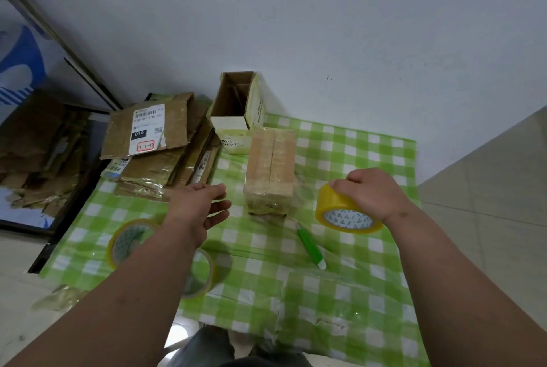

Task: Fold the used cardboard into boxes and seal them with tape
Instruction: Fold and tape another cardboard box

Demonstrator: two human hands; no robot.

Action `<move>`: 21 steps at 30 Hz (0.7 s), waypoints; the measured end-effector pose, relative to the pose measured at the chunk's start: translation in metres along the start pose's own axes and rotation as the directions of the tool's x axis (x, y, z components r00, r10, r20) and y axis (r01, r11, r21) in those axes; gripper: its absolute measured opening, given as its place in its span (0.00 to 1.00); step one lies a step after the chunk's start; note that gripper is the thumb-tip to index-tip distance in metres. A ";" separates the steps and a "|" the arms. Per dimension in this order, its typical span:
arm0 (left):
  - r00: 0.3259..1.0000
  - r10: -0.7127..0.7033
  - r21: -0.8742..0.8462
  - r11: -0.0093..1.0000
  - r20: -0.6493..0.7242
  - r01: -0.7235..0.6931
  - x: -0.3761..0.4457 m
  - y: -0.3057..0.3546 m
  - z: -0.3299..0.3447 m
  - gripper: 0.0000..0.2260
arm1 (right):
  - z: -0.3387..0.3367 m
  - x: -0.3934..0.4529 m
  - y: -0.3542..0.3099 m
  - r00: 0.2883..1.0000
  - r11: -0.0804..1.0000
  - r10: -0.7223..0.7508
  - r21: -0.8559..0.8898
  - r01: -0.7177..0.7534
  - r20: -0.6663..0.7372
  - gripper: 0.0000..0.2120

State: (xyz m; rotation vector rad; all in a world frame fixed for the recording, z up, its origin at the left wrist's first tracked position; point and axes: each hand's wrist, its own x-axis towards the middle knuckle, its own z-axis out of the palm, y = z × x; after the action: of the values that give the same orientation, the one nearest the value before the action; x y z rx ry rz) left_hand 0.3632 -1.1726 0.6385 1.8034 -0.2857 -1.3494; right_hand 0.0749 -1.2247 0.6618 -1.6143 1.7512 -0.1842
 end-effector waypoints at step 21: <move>0.999 -0.039 0.350 0.936 -0.018 0.043 0.008 -0.006 0.029 0.06 | 0.057 0.014 -0.024 0.992 0.927 0.127 -0.355 -0.117 0.004 0.24</move>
State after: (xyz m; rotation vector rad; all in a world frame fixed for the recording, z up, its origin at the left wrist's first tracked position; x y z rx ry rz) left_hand 0.3394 -1.1877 0.6272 2.1189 -0.5125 -1.3821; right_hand 0.1284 -1.2220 0.6285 -1.7369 1.9387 0.2272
